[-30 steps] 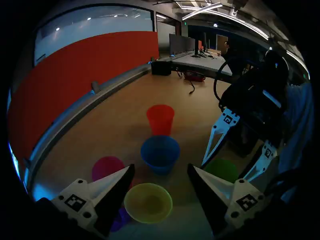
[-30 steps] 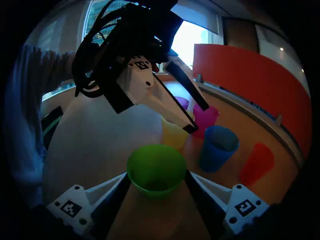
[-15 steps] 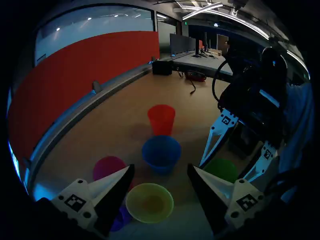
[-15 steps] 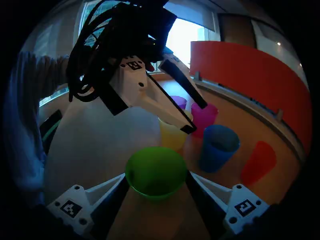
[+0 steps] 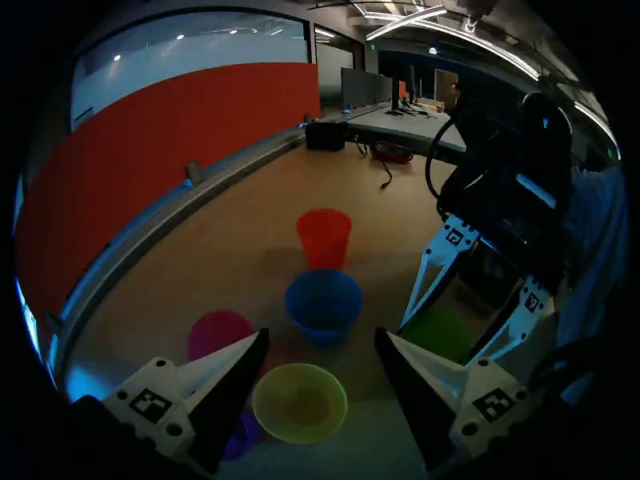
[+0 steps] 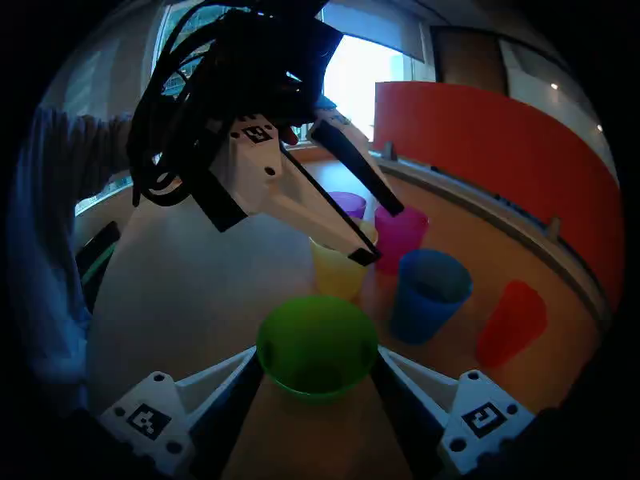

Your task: Pour water

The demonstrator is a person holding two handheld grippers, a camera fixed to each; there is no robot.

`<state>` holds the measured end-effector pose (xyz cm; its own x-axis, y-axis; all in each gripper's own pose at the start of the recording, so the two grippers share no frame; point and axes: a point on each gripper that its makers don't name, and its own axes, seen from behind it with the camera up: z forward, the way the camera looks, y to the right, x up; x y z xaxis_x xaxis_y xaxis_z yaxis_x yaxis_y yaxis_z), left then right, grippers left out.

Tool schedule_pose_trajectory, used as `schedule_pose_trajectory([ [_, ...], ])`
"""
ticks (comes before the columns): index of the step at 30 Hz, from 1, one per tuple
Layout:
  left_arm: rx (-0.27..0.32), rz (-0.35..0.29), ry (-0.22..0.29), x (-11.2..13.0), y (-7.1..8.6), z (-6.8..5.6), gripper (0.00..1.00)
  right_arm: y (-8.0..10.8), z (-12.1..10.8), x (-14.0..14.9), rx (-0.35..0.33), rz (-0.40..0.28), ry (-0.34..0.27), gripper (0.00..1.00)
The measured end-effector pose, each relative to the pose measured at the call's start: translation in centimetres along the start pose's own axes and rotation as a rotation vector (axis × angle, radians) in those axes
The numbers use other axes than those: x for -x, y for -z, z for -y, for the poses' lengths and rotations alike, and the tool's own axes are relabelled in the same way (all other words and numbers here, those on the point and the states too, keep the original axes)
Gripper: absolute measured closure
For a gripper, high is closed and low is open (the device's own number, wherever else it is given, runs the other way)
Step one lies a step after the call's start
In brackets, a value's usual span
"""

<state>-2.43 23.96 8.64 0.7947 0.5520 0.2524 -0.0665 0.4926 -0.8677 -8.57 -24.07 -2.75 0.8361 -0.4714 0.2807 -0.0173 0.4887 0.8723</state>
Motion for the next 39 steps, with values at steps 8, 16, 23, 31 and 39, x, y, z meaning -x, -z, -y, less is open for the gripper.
schedule_pose_trajectory([
  [8,0.001,0.007,0.002,0.0,-0.1,0.0,0.02,2.1,-0.2,-2.3,0.013,-0.063,-0.004,0.09],
  [16,0.003,0.027,0.002,0.3,-0.5,-0.2,0.02,5.2,-0.5,-3.5,0.041,-0.107,-0.002,0.09],
  [23,-0.002,0.047,0.011,0.5,-1.3,-0.1,0.02,7.8,-0.8,-4.7,0.068,-0.157,-0.016,0.09],
  [31,-0.005,0.076,0.021,0.9,-2.5,0.1,0.02,10.8,-1.5,-6.5,0.104,-0.226,-0.046,0.1],
  [39,0.001,0.088,0.028,0.9,-3.6,-0.2,0.02,13.4,-2.6,-7.3,0.157,-0.271,-0.063,0.1],
])
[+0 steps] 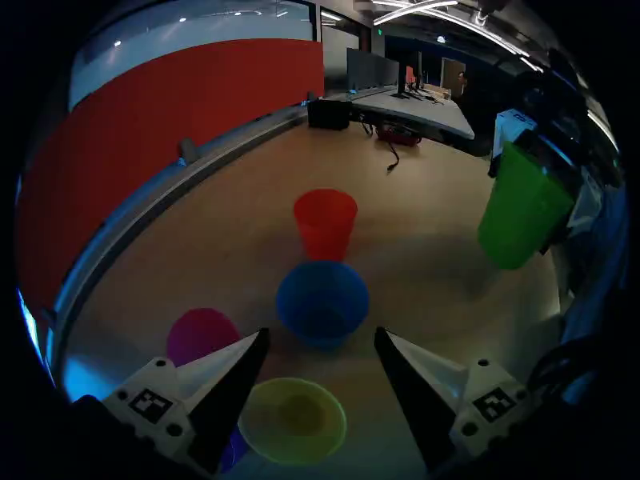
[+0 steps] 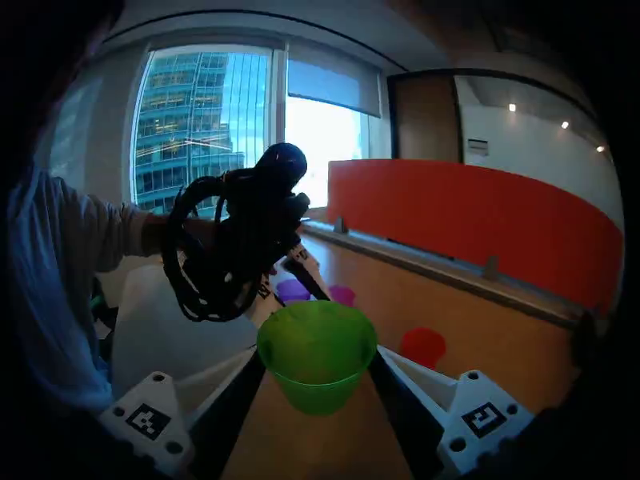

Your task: Pour water

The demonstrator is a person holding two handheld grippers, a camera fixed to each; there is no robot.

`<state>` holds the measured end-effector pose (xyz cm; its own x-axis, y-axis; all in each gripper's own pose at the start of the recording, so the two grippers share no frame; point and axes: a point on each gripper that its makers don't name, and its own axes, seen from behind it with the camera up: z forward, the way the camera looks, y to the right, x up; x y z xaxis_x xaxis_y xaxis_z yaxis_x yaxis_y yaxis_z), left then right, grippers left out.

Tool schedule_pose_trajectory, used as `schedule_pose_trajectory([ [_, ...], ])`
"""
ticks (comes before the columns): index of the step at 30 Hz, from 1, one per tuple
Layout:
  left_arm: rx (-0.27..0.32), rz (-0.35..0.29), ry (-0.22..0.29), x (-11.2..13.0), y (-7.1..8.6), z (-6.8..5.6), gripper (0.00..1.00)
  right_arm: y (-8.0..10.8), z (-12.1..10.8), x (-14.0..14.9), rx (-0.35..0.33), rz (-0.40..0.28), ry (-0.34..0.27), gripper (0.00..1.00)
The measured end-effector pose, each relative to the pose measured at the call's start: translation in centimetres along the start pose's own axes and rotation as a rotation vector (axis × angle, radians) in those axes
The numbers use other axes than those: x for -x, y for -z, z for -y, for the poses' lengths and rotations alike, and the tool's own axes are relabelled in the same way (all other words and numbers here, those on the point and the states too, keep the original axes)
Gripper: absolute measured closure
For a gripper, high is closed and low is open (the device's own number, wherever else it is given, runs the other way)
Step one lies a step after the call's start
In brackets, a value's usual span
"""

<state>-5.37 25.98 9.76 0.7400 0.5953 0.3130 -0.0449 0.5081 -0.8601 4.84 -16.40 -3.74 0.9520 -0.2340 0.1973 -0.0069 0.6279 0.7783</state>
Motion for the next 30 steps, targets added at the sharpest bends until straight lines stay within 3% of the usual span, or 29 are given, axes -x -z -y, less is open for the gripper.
schedule_pose_trajectory([
  [30,-0.02,0.022,0.046,-0.2,-2.8,-0.2,0.02,3.7,-4.5,-3.6,0.177,-0.082,-0.012,0.1],
])
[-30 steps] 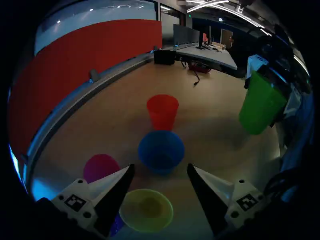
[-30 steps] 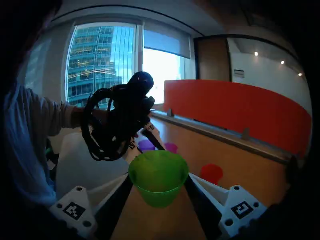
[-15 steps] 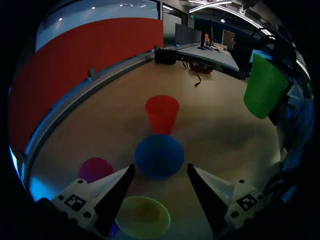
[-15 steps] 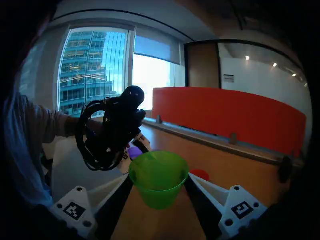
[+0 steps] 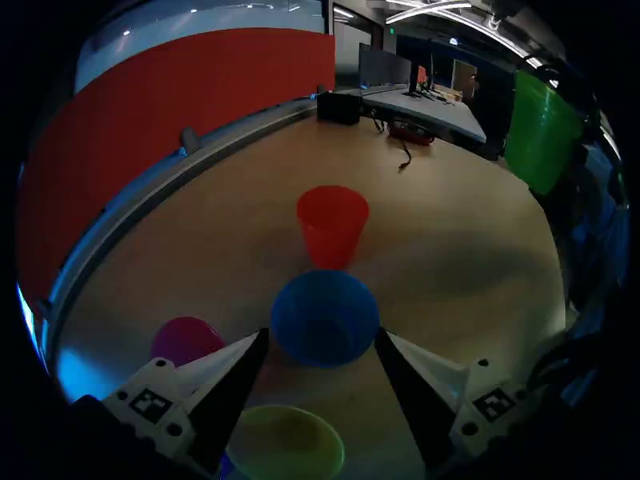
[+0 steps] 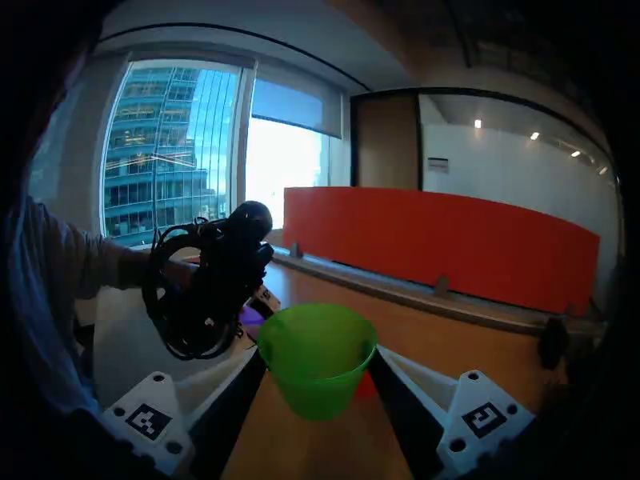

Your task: Pour water

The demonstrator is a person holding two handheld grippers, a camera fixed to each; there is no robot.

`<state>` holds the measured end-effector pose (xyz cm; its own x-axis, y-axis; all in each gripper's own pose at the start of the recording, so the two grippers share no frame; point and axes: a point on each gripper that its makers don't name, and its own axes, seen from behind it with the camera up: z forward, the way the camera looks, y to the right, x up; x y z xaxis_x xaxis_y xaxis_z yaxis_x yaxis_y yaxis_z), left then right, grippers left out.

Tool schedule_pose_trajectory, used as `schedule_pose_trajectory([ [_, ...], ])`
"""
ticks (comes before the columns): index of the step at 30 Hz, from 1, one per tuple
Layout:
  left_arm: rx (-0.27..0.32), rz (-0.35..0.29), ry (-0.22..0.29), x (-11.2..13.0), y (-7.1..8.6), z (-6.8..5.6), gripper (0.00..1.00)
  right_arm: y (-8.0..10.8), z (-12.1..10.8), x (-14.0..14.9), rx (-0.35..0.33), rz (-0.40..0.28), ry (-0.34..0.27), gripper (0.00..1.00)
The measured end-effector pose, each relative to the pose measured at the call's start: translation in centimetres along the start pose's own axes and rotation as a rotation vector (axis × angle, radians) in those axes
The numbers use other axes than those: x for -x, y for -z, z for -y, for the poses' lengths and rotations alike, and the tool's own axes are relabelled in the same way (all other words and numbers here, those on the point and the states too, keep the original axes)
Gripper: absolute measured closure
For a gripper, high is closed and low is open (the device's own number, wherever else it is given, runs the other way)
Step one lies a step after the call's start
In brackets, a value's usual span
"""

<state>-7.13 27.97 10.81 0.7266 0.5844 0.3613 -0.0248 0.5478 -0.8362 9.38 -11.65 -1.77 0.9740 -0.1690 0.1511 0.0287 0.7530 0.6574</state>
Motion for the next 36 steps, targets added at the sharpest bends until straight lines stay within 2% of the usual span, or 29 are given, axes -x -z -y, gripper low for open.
schedule_pose_trajectory([
  [12,-0.006,0.004,0.015,0.0,-1.0,0.1,0.03,0.4,-0.4,-0.2,0.015,-0.001,0.006,0.1],
  [14,-0.003,0.0,0.025,0.0,-1.0,0.0,0.05,0.4,-0.3,-0.2,0.015,0.0,0.006,0.1],
  [16,0.008,-0.007,0.039,-0.1,-1.0,-0.2,0.12,0.4,-0.4,-0.2,0.015,-0.001,0.005,0.1],
  [21,0.018,-0.024,0.062,-0.3,-1.0,-0.2,0.14,0.4,-0.4,-0.1,0.017,0.0,0.001,0.1],
  [29,0.012,-0.044,0.074,-0.5,-0.6,0.0,0.14,0.4,-0.5,-0.2,0.021,0.0,0.0,0.1],
  [36,0.0,-0.09,0.064,-1.6,0.6,0.1,0.14,0.3,-0.7,-0.2,0.025,0.003,-0.002,0.1],
])
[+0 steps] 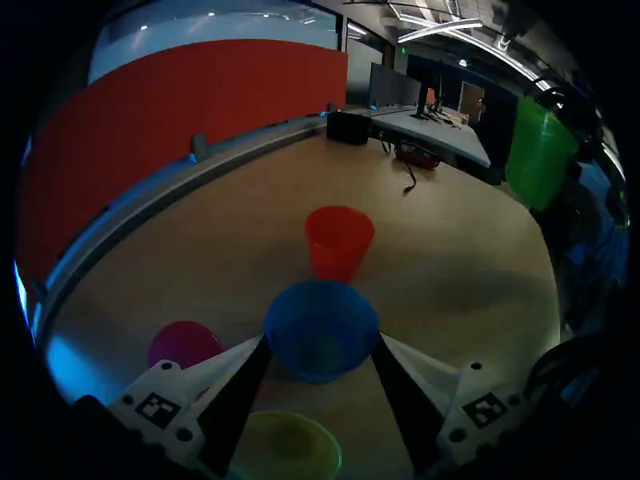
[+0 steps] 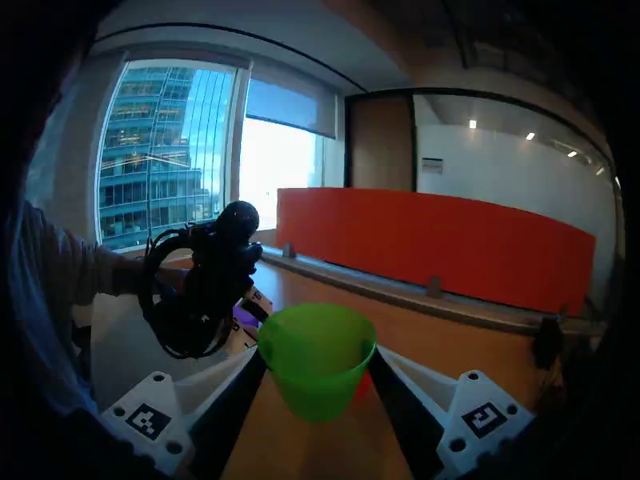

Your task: Pour water

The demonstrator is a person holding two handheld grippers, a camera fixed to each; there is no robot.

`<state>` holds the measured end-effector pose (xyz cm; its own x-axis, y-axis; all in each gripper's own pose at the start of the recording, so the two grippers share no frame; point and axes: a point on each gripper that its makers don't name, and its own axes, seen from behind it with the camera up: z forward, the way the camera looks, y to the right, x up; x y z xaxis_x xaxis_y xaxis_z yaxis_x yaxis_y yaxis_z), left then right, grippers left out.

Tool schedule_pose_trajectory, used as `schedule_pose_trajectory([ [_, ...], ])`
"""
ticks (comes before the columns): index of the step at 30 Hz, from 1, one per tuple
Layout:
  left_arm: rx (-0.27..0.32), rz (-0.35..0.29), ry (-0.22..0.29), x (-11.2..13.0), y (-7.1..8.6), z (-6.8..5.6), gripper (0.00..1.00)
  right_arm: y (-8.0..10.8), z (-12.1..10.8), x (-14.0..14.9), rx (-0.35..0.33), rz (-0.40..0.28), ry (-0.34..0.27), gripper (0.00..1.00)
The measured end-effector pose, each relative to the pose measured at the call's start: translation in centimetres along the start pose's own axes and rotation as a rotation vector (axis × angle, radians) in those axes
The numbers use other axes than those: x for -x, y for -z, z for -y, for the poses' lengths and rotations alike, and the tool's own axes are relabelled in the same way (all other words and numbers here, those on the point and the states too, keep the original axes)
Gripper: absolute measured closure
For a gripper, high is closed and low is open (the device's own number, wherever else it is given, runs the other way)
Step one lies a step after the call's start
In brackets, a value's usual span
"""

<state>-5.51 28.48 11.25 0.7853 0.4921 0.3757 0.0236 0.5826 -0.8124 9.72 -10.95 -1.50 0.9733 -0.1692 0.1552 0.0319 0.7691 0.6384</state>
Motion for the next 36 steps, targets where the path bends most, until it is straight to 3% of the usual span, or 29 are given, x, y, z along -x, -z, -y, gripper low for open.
schedule_pose_trajectory([
  [12,-0.036,-0.141,-0.014,-3.4,3.7,0.1,0.14,-0.2,-0.3,-0.1,0.005,0.006,0.001,0.1],
  [25,-0.096,-0.336,-0.012,-8.0,9.3,1.5,0.14,-0.3,-0.4,-0.5,0.008,0.01,0.008,0.1],
  [36,-0.12,-0.464,-0.019,-10.8,13.9,1.8,0.14,-0.5,-0.7,-0.6,0.012,0.007,0.01,0.09],
])
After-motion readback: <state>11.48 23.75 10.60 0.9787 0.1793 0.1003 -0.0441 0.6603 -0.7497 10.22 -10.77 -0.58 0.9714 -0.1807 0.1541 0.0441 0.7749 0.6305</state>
